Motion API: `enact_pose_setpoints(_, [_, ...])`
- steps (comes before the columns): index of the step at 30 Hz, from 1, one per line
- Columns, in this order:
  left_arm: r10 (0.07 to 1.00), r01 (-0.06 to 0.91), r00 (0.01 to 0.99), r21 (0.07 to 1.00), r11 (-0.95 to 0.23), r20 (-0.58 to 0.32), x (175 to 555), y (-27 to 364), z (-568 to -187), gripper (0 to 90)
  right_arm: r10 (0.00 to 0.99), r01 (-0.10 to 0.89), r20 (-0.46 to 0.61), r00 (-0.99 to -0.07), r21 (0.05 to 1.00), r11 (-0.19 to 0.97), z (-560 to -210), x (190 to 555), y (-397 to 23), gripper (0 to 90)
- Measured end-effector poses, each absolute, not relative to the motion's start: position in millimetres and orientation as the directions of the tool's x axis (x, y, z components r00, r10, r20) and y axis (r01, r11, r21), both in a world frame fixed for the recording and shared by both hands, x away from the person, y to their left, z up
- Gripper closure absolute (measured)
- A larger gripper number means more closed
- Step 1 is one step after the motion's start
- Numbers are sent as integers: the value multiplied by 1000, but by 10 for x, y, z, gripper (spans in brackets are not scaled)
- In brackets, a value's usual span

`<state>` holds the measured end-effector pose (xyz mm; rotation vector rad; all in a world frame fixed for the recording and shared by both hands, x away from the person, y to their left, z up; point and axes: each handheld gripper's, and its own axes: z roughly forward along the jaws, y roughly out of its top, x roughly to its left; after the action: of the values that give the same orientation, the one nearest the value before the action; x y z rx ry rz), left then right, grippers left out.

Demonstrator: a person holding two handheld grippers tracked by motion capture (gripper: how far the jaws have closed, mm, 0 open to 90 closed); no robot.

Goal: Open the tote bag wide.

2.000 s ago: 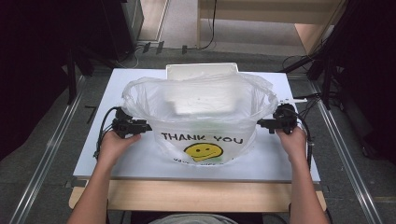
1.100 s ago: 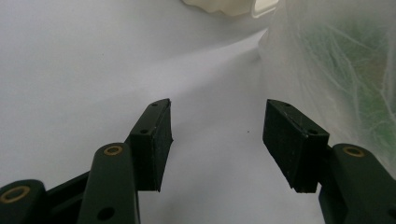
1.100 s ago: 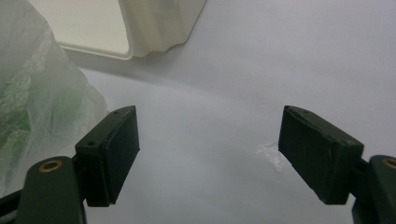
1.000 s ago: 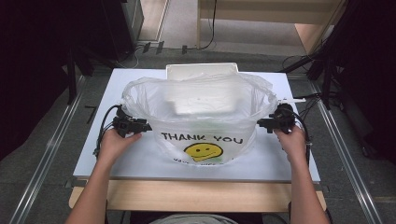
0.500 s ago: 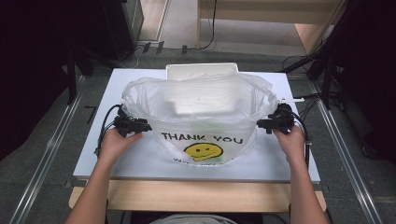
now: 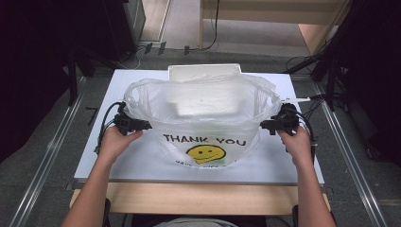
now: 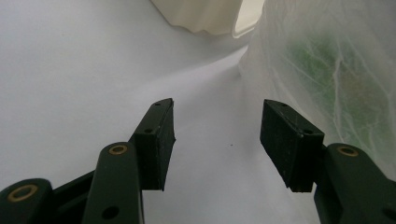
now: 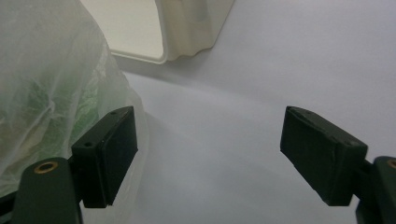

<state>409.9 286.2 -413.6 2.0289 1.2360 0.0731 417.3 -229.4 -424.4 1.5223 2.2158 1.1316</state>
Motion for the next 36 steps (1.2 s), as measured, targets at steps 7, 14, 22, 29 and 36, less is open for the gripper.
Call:
enact_pose_setpoints(7, [783,743,545,607,-284,-301,4137,2866,-4072,476,861,713,219,-460,668,211,-4211,4197,-2261,204])
enact_pose_setpoints(14, [736,737,589,596,-320,-333,4167,2879,-3970,499,791,682,242,-562,676,278,-4047,4225,-2365,208])
enact_pose_setpoints(22, [715,699,640,601,-388,-283,4192,2923,-3752,524,744,636,225,-629,699,326,-3869,4256,-2378,303])
enact_pose_setpoints(29, [708,687,654,601,-409,-266,4240,3056,-3587,560,705,602,237,-668,729,326,-3632,4257,-2451,385])
enact_pose_setpoints(36, [697,672,668,612,-416,-261,4282,3129,-3453,703,688,577,209,-695,733,361,-3425,4272,-2465,442])
